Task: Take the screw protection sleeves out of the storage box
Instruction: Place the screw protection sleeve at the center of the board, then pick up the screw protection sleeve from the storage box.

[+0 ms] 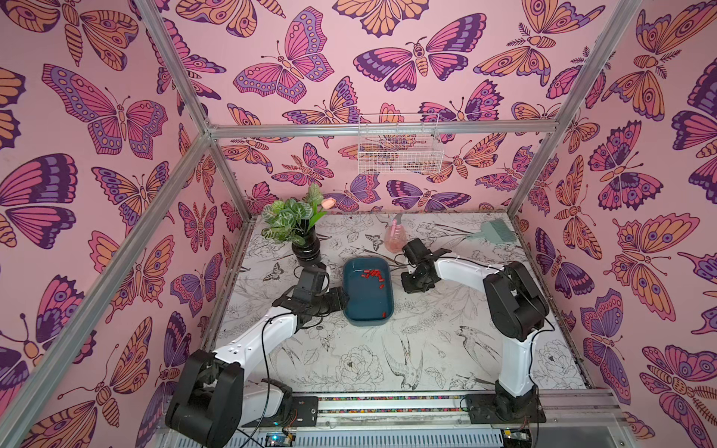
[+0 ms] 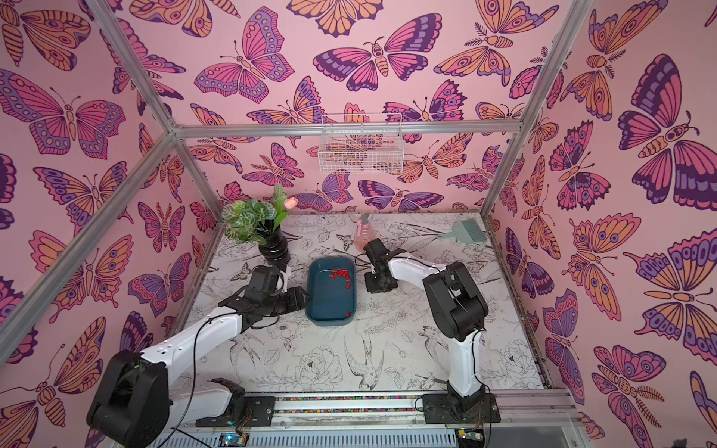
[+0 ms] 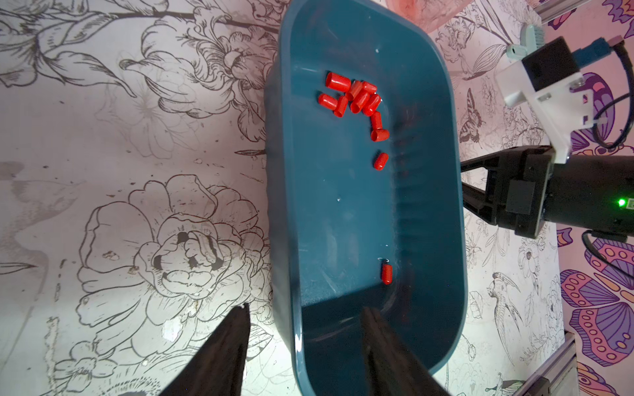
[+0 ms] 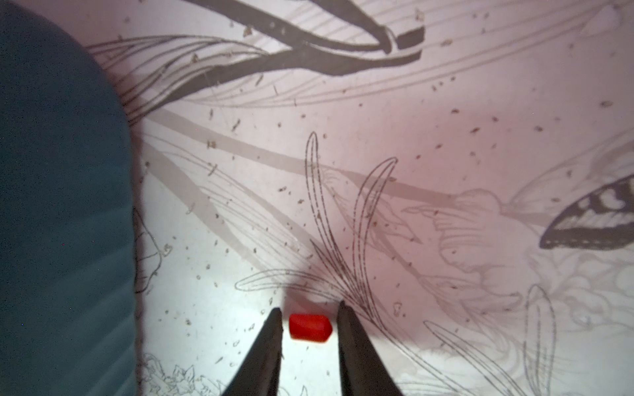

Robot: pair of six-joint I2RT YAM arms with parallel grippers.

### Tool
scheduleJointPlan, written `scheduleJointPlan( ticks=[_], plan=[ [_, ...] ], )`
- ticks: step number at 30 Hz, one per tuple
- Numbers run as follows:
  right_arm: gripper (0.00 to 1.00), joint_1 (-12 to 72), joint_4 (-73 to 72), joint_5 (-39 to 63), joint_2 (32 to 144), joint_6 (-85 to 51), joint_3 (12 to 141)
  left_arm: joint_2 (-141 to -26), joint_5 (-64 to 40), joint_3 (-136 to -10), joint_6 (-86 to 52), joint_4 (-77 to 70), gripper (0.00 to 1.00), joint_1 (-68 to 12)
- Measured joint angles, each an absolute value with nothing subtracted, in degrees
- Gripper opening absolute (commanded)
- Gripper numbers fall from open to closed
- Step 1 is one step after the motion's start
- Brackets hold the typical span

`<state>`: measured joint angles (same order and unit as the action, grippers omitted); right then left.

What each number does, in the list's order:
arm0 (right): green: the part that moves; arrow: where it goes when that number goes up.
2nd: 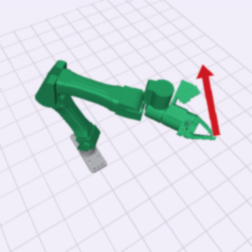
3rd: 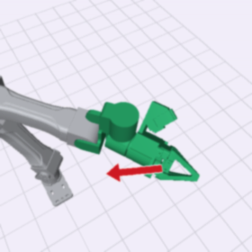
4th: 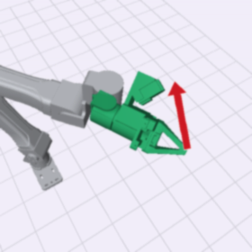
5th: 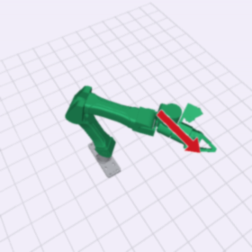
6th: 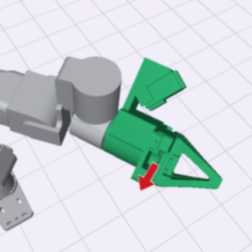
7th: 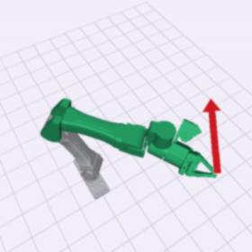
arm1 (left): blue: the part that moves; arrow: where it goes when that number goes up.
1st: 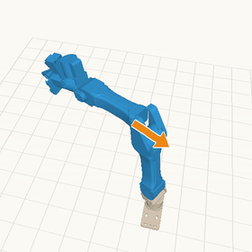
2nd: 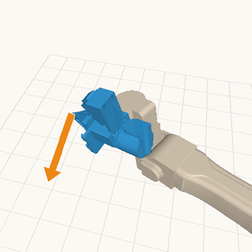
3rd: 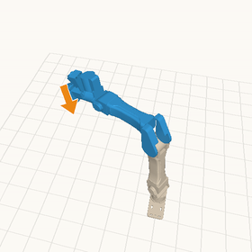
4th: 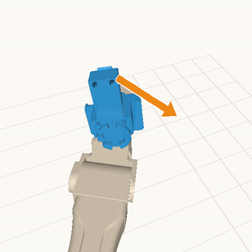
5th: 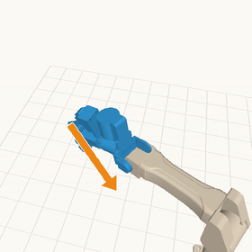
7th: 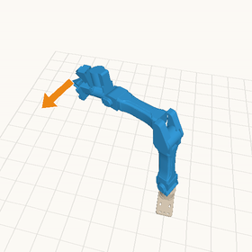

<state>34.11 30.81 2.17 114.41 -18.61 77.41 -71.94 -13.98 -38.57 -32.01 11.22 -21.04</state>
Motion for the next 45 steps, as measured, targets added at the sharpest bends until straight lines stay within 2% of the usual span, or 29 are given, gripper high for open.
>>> scheduleJointPlan(
  ticks=[8, 11, 13, 24, 34, 45],
  plan=[
    [0.45, 34.1, 31.7, 1.9, 113.5, -18.6, 77.5, -71.9, -14.2, -39.4, -32.2, 11.7, 0.57, -21.1],
    [0.45, 34.1, 32.3, 1.6, 111.1, -18.6, 77.3, -72.0, -14.2, -40.0, -32.7, 11.8, 0.47, -21.5],
    [0.45, 34.1, 32.6, 1.3, 107.7, -18.6, 76.4, -72.0, -14.4, -40.9, -32.7, 12.0, 0.45, -22.0],
    [0.45, 34.1, 34.7, -2.6, 84.2, -17.8, 67.7, -79.8, -14.3, -48.7, -32.3, 12.0, 0.45, -28.0],
    [0.42, 34.1, 37.8, -5.0, 76.6, -15.7, 60.5, -89.5, -13.9, -56.0, -30.1, 11.9, 0.45, -31.6],
    [0.4, 33.9, 40.4, -6.0, 59.4, -16.5, 51.7, -97.6, -13.2, -62.2, -24.6, 12.1, 0.39, -32.7]
  ],
)
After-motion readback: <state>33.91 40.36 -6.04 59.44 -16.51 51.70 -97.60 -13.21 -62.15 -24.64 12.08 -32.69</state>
